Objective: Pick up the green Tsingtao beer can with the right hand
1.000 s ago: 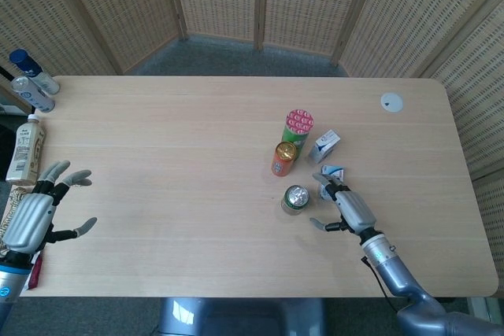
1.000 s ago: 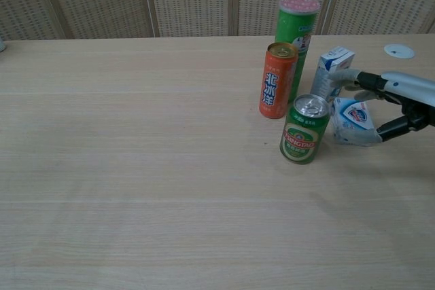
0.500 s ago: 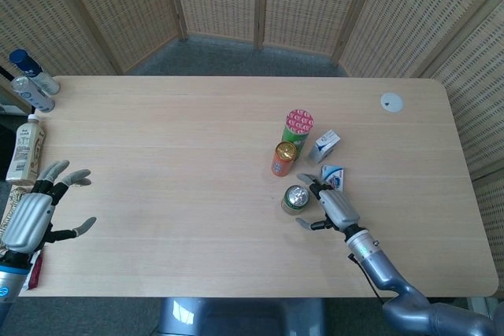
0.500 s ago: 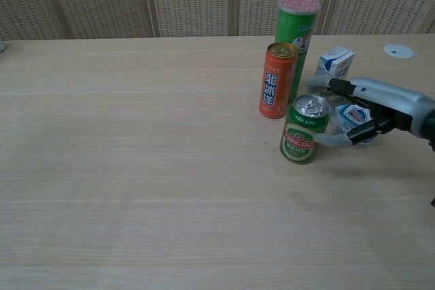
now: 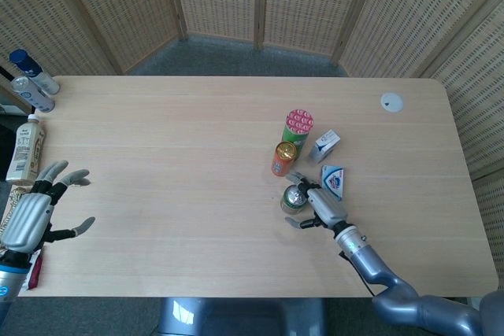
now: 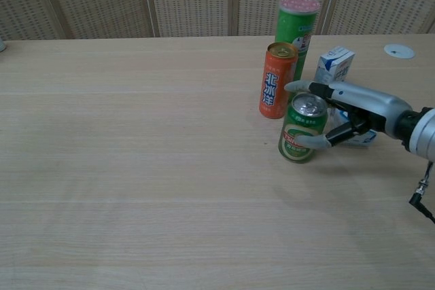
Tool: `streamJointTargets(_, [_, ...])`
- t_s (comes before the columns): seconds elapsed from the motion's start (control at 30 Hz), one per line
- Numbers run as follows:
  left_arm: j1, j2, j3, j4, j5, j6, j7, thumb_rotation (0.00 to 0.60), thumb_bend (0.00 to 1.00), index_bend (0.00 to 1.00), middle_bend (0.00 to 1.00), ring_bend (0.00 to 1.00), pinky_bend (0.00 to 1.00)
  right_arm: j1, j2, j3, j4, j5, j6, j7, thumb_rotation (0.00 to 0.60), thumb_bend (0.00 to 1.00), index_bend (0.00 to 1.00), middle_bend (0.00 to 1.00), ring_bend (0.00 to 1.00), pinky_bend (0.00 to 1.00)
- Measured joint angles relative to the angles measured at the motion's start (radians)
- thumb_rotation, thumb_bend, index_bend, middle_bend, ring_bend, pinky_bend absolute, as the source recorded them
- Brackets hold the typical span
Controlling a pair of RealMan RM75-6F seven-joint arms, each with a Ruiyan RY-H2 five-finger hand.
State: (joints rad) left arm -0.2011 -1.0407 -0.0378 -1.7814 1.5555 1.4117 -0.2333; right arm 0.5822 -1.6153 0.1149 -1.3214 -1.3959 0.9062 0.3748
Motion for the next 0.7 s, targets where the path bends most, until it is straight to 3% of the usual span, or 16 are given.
streamJointTargets(0.2, [0.003, 0.003, 0.0, -0.001, -0.001, 0.004, -0.001, 0.567, 0.27, 0.18, 0.34, 0.08, 0.0, 0.012, -0.019, 0.006, 0.021, 0.007, -0.009, 0.014, 0.491, 0.31, 0.0, 0.0, 0.0, 0.1])
streamJointTargets(0.3, [0.004, 0.002, 0.001, -0.001, -0.002, 0.004, -0.002, 0.568, 0.27, 0.18, 0.34, 0.08, 0.0, 0.014, -0.026, 0.008, 0.029, 0.008, -0.006, 0.016, 0.531, 0.31, 0.0, 0.0, 0.01, 0.18])
streamJointTargets(0.43, [0.005, 0.002, 0.002, 0.0, -0.002, 0.004, -0.002, 0.569, 0.27, 0.18, 0.34, 0.08, 0.0, 0.013, -0.03, 0.01, 0.037, 0.013, 0.002, 0.015, 0.591, 0.31, 0.0, 0.0, 0.11, 0.29])
streamJointTargets(0.7, [0.007, 0.003, 0.001, -0.001, -0.003, 0.006, -0.001, 0.567, 0.27, 0.18, 0.34, 0.08, 0.0, 0.012, -0.037, 0.022, 0.046, 0.03, 0.011, 0.01, 0.6, 0.31, 0.0, 0.0, 0.18, 0.36])
